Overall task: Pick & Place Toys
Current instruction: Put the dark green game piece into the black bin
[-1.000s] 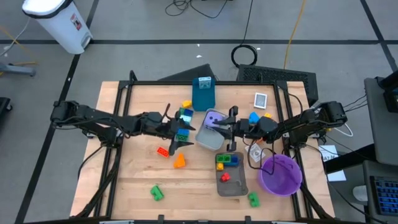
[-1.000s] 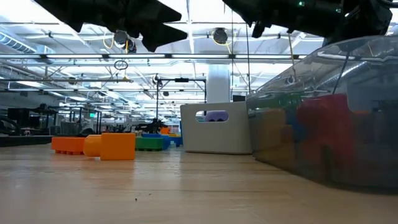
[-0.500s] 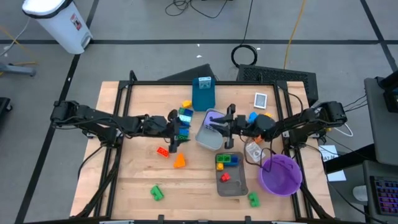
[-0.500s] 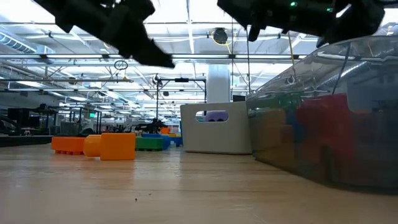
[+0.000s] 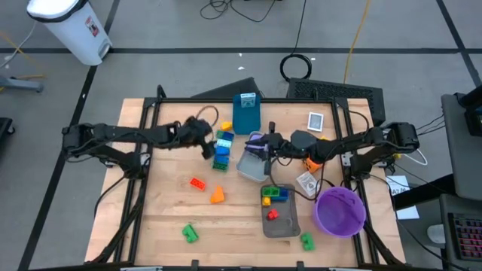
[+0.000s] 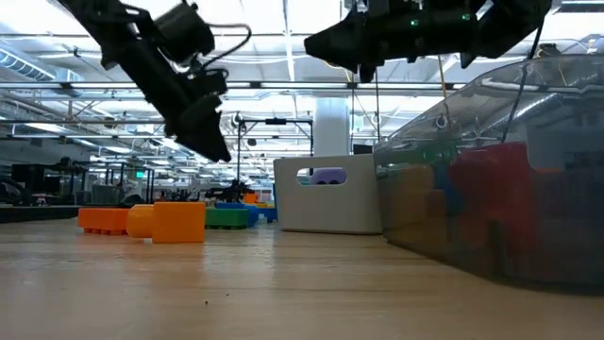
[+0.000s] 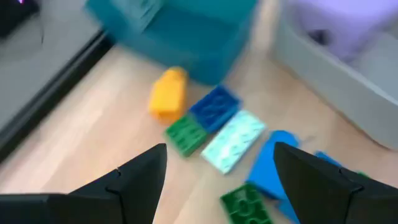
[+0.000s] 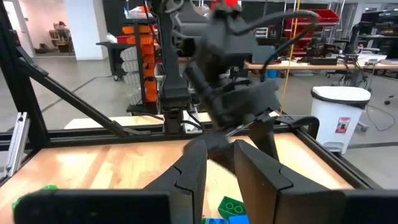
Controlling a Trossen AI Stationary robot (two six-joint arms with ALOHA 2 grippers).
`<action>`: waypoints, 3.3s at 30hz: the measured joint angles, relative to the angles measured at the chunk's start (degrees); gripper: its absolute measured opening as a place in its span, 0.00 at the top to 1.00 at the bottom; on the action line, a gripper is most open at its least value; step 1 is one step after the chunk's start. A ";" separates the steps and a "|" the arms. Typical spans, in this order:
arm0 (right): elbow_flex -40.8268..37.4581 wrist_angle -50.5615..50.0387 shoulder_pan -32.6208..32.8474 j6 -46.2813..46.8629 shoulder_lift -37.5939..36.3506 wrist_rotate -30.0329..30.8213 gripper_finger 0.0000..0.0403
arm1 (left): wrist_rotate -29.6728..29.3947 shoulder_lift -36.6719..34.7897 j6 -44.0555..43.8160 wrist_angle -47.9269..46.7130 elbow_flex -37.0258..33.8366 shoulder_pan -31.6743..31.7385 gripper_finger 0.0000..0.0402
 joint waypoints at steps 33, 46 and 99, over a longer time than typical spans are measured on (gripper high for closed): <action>-0.02 -1.69 -0.70 0.02 0.00 0.15 0.81 | -2.63 12.77 -13.56 6.27 -5.74 -4.30 0.26; -0.02 -1.71 -0.70 0.00 0.00 0.15 0.81 | -2.67 13.05 -13.13 4.42 -5.64 -3.50 0.32; 9.50 -4.85 2.27 -9.19 13.38 -10.10 0.19 | 21.63 1.97 13.12 10.92 -2.39 -2.69 0.50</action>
